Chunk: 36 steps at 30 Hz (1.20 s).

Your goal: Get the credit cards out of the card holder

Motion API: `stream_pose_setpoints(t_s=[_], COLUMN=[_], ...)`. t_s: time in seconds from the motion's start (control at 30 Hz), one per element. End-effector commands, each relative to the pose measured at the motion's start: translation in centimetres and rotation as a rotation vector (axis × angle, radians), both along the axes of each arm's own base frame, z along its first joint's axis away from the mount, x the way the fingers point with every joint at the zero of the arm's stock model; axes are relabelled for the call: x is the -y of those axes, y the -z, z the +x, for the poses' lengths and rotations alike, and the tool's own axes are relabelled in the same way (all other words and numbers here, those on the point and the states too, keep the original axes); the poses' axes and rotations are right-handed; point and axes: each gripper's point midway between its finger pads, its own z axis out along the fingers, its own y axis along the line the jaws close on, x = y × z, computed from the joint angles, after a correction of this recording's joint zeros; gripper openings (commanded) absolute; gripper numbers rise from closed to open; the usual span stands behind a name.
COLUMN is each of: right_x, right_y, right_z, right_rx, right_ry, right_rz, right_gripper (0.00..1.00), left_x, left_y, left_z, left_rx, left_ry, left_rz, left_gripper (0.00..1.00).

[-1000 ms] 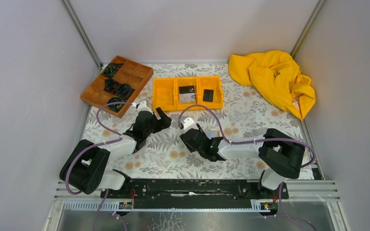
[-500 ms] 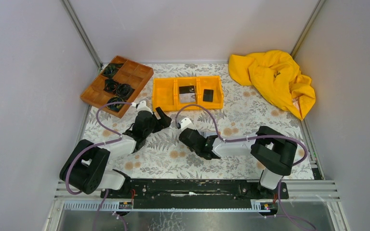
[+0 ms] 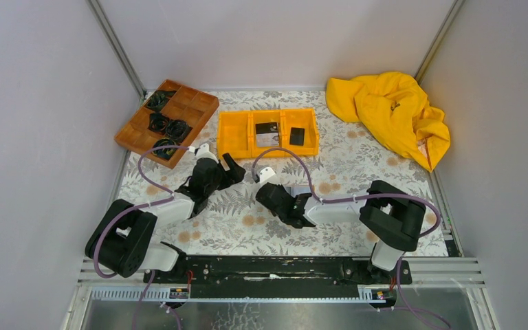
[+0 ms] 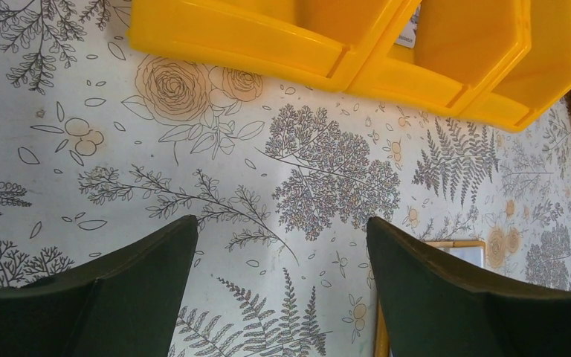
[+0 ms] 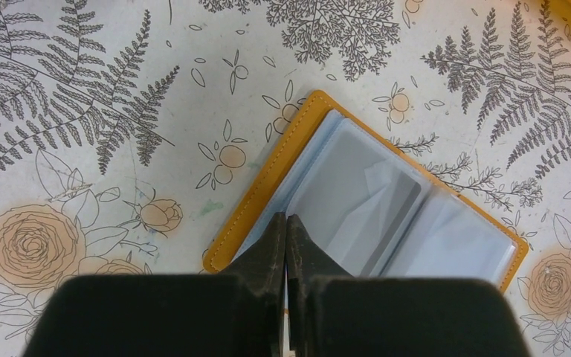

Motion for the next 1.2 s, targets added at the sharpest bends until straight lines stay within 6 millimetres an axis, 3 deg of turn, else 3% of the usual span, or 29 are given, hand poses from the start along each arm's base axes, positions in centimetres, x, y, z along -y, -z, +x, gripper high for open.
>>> stream_pose_setpoints(t_s=[0.0, 0.03, 0.4, 0.73, 0.87, 1.07, 1.17], right_x=[0.2, 0.2, 0.9, 3.1, 4.2, 5.5, 6.5], right_y=[-1.5, -2.4, -4.0, -6.5, -6.7, -6.2, -5.8], right_z=[0.3, 0.4, 0.6, 0.6, 0.4, -0.2, -0.7], right_rx=[0.041, 0.055, 0.073, 0.090, 0.094, 0.075, 0.062], right_ry=[0.031, 0.034, 0.062, 0.173, 0.223, 0.281, 0.311], right_rz=[0.035, 0.056, 0.123, 0.193, 0.220, 0.235, 0.242], right_gripper=[0.00, 0.00, 0.00, 0.00, 0.00, 0.00, 0.00], left_x=[0.4, 0.4, 0.7, 3.1, 5.3, 11.0, 12.6], left_y=[-1.7, -1.7, -1.8, -3.2, -3.5, -3.2, -3.2], left_z=[1.2, 1.2, 1.1, 0.4, -0.3, -2.6, -3.4], left_rx=[0.061, 0.060, 0.066, 0.130, 0.140, 0.121, 0.114], left_ry=[-0.001, 0.000, 0.022, 0.169, 0.266, 0.485, 0.551], left_rz=[-0.034, -0.035, -0.047, -0.097, -0.121, -0.129, -0.140], left_gripper=[0.91, 0.91, 0.91, 0.89, 0.88, 0.86, 0.85])
